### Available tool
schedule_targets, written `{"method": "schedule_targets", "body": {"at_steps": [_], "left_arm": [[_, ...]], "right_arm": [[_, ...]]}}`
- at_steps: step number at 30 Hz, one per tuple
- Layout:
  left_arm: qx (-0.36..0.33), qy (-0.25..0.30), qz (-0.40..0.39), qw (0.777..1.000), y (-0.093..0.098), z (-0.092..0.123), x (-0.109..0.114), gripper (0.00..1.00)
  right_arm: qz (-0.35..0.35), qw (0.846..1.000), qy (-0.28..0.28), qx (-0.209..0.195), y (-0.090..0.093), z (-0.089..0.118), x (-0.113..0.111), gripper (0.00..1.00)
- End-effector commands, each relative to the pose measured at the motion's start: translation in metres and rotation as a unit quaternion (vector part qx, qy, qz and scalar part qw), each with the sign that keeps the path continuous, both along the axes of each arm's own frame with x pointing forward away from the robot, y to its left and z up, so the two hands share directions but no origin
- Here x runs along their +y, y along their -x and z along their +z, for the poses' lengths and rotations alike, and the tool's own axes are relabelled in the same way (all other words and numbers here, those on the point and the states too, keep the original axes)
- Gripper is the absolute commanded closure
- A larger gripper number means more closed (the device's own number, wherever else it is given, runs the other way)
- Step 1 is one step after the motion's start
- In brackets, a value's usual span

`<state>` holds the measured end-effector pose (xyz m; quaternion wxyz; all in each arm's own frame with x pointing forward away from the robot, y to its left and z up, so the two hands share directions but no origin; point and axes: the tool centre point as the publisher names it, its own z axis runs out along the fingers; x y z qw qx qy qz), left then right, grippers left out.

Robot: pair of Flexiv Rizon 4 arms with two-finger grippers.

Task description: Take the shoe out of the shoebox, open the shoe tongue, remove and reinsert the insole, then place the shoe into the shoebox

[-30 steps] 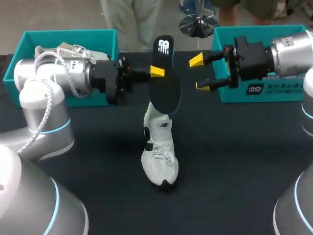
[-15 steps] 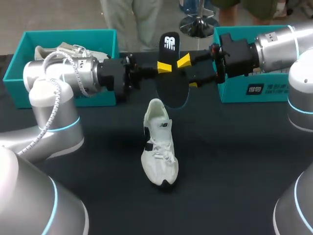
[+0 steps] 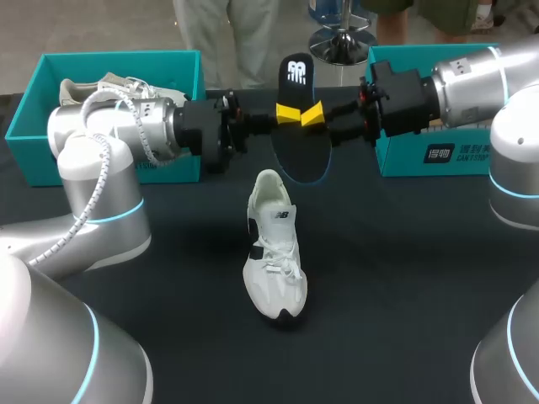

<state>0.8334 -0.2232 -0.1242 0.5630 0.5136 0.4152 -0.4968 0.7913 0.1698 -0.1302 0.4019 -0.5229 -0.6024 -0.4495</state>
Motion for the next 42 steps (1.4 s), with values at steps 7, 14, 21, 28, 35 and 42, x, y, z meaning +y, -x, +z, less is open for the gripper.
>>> {"method": "schedule_targets", "body": {"at_steps": [7,14,21,28,35,42], "left_arm": [[-0.001,0.004,0.000,1.000,0.000,0.000,-0.002,1.00],[-0.004,-0.005,-0.004,1.000,0.001,-0.001,0.003,0.14],[-0.013,-0.015,-0.007,1.000,-0.001,-0.002,0.012,0.00],[-0.022,-0.020,-0.033,0.999,-0.005,-0.003,0.030,0.00],[-0.031,-0.051,-0.060,0.996,-0.016,-0.006,0.061,0.00],[-0.017,-0.083,-0.107,0.991,-0.018,-0.004,0.089,0.00]], "right_arm": [[-0.001,1.000,-0.003,0.003,0.000,-0.004,0.003,1.00],[-0.001,1.000,0.001,-0.004,-0.002,-0.002,0.000,1.00],[-0.009,1.000,0.004,-0.015,-0.006,0.002,-0.009,1.00],[-0.011,1.000,0.005,-0.020,-0.009,0.003,-0.015,1.00],[-0.013,1.000,0.009,-0.024,-0.010,0.004,-0.024,1.00],[-0.017,0.999,0.011,-0.028,-0.009,0.005,-0.030,1.00]]}}
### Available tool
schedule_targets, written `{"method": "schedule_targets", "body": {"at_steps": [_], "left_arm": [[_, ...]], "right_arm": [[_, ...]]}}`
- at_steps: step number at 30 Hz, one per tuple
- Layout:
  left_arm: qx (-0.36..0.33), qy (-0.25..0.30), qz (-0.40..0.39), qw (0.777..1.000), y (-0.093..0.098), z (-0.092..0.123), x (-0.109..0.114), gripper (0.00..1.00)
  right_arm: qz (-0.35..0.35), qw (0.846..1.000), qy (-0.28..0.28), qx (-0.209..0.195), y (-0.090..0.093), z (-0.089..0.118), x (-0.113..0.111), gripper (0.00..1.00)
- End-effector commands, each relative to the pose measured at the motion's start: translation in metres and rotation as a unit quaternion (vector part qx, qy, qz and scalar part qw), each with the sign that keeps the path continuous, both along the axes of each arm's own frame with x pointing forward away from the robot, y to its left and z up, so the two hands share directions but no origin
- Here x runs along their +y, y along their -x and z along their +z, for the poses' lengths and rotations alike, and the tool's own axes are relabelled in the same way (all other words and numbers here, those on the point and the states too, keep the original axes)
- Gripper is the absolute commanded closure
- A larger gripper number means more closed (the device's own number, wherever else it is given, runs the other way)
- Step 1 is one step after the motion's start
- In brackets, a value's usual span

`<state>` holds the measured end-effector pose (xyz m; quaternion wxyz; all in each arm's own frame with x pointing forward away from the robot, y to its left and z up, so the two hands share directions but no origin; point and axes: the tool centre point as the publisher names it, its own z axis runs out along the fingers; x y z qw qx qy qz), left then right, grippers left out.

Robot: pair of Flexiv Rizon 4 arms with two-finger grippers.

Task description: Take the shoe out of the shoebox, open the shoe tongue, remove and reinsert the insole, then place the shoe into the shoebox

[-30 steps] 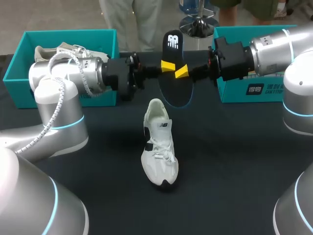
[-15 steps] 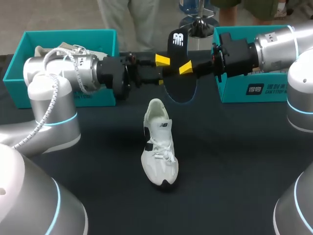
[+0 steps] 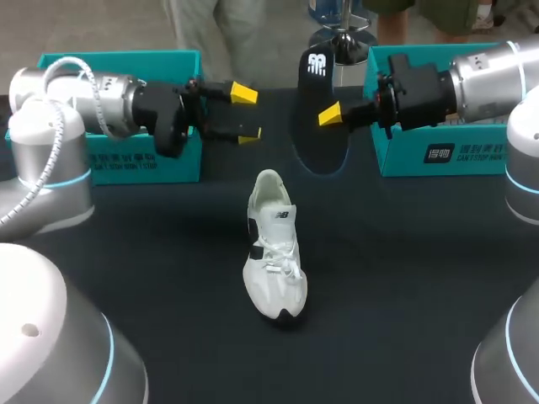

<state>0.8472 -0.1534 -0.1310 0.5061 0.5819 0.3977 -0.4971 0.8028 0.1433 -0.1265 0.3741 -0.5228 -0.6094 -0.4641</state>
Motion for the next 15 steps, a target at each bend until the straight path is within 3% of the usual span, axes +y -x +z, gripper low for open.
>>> {"method": "schedule_targets", "body": {"at_steps": [1,15], "left_arm": [[0.008,-0.034,-0.046,0.998,-0.004,0.001,0.023,0.00],[0.002,-0.134,-0.076,0.988,0.000,-0.019,0.066,0.00]], "right_arm": [[-0.003,1.000,0.002,-0.001,0.003,0.001,-0.005,1.00],[-0.005,1.000,0.007,-0.010,0.008,0.005,-0.012,1.00]]}}
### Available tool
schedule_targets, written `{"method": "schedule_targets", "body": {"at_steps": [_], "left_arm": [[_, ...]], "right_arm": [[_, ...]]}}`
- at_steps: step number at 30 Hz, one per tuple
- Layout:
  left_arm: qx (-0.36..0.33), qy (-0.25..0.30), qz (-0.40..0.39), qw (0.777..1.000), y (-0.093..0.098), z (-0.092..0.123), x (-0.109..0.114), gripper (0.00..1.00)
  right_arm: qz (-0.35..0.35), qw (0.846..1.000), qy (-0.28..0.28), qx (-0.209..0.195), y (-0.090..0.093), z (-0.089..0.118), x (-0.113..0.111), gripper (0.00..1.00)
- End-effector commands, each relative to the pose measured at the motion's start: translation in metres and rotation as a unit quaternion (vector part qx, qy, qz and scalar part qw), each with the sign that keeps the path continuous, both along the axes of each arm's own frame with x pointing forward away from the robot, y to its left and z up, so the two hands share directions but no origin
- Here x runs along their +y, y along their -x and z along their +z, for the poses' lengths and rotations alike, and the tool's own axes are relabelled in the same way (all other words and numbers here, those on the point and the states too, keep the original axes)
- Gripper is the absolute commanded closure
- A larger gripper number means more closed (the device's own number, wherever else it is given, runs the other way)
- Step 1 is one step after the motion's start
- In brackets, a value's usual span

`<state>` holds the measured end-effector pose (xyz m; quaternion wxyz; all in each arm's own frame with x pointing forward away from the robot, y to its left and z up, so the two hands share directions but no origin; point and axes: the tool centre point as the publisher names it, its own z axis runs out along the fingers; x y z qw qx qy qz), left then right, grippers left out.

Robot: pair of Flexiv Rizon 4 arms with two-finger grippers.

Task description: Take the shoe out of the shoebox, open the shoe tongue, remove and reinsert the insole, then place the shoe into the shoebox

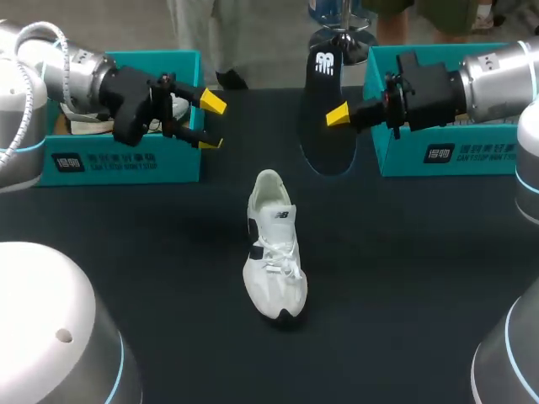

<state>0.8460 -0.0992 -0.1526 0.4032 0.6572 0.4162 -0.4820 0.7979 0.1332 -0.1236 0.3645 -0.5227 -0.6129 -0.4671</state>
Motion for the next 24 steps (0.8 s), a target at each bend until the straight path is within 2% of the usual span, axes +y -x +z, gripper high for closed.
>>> {"method": "schedule_targets", "body": {"at_steps": [1,7,11,15,24], "left_arm": [[-0.001,-0.026,-0.012,1.000,-0.002,0.000,0.015,0.00],[-0.020,-0.055,0.003,0.998,-0.010,-0.010,0.031,0.00],[-0.029,-0.077,0.014,0.996,-0.015,-0.024,0.040,0.00],[-0.020,-0.092,0.030,0.995,-0.019,-0.037,0.049,0.00],[-0.003,-0.107,0.043,0.993,-0.028,-0.049,0.059,0.00]], "right_arm": [[-0.002,1.000,0.003,-0.003,0.003,0.002,-0.002,1.00],[-0.006,1.000,0.005,-0.008,0.006,0.003,-0.005,1.00],[-0.008,1.000,0.006,-0.009,0.008,0.004,-0.007,1.00],[-0.008,1.000,0.008,-0.008,0.009,0.004,-0.007,1.00],[-0.002,1.000,0.009,-0.009,0.005,0.005,-0.005,1.00]]}}
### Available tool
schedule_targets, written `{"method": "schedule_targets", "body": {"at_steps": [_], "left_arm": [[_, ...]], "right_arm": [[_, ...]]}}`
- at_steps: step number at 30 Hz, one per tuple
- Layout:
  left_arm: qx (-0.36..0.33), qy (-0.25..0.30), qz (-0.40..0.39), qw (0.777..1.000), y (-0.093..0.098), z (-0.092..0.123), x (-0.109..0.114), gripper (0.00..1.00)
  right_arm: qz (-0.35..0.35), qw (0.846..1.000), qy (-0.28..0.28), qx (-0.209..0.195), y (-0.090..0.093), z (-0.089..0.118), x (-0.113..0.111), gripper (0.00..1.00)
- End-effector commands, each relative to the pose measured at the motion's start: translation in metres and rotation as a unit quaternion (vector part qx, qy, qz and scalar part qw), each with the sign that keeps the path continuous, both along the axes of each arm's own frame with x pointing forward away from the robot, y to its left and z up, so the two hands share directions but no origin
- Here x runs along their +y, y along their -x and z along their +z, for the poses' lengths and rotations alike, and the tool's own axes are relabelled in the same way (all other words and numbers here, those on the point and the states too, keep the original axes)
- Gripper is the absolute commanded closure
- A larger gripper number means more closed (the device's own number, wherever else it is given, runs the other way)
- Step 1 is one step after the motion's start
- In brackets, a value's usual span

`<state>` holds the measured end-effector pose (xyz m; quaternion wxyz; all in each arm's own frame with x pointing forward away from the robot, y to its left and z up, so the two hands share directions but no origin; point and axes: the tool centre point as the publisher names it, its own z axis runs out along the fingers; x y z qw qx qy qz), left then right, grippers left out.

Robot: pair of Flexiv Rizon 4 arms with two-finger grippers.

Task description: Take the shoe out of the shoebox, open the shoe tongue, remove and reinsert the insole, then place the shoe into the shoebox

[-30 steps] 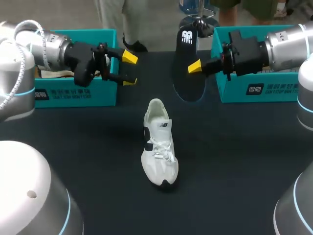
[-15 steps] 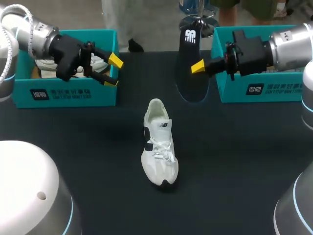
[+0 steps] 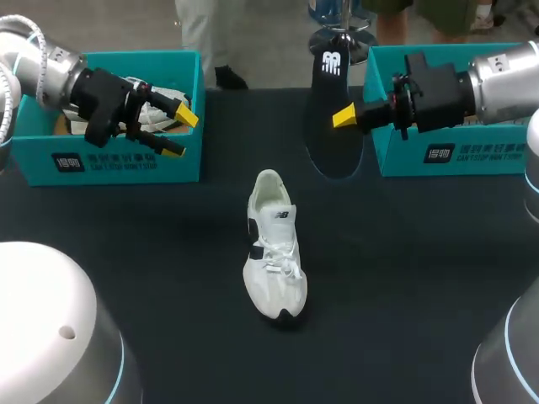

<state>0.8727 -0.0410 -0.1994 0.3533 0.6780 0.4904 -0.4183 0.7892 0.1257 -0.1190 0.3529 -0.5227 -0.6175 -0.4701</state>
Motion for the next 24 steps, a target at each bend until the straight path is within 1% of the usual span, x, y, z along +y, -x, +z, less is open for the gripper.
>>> {"method": "schedule_targets", "body": {"at_steps": [1,5,7,14,17,20,24], "left_arm": [[-0.007,-0.002,0.008,1.000,-0.001,-0.003,0.001,0.00],[-0.003,-0.004,0.008,1.000,-0.002,-0.003,0.001,0.00],[-0.003,-0.004,0.008,1.000,-0.002,-0.003,0.001,0.00],[-0.003,-0.004,0.008,1.000,-0.002,-0.003,0.001,0.00],[-0.003,-0.004,0.008,1.000,-0.002,-0.003,0.001,0.00],[-0.003,-0.004,0.008,1.000,-0.002,-0.003,0.001,0.00],[-0.003,-0.004,0.008,1.000,-0.002,-0.003,0.001,0.00]], "right_arm": [[0.003,1.000,0.003,0.001,-0.004,0.000,0.002,1.00],[0.003,1.000,0.002,-0.006,-0.006,-0.001,0.003,1.00],[0.005,1.000,0.000,-0.021,-0.009,-0.001,0.003,1.00],[0.018,0.995,0.004,-0.098,-0.029,0.001,0.006,1.00],[0.023,0.992,0.005,-0.121,-0.035,0.002,0.010,1.00],[0.026,0.991,0.016,-0.129,-0.040,0.002,0.015,1.00],[0.026,0.991,0.016,-0.129,-0.040,0.002,0.015,1.00]]}}
